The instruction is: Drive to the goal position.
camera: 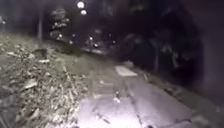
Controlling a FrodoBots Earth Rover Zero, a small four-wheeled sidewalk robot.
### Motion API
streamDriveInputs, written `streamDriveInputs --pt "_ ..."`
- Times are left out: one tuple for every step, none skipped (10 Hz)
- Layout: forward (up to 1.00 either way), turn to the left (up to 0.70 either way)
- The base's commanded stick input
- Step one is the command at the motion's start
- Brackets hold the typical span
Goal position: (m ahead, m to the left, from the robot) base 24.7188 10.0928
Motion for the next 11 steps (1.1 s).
streamDriveInputs --pt "0.70 -0.02" --pt "0.70 -0.31" --pt "0.70 -0.35" --pt "0.70 -0.25" --pt "0.70 0.00" --pt "0.70 0.00" --pt "0.70 0.00" --pt "0.70 0.00" --pt "0.70 0.00" --pt "0.70 0.00" --pt "0.70 0.00"
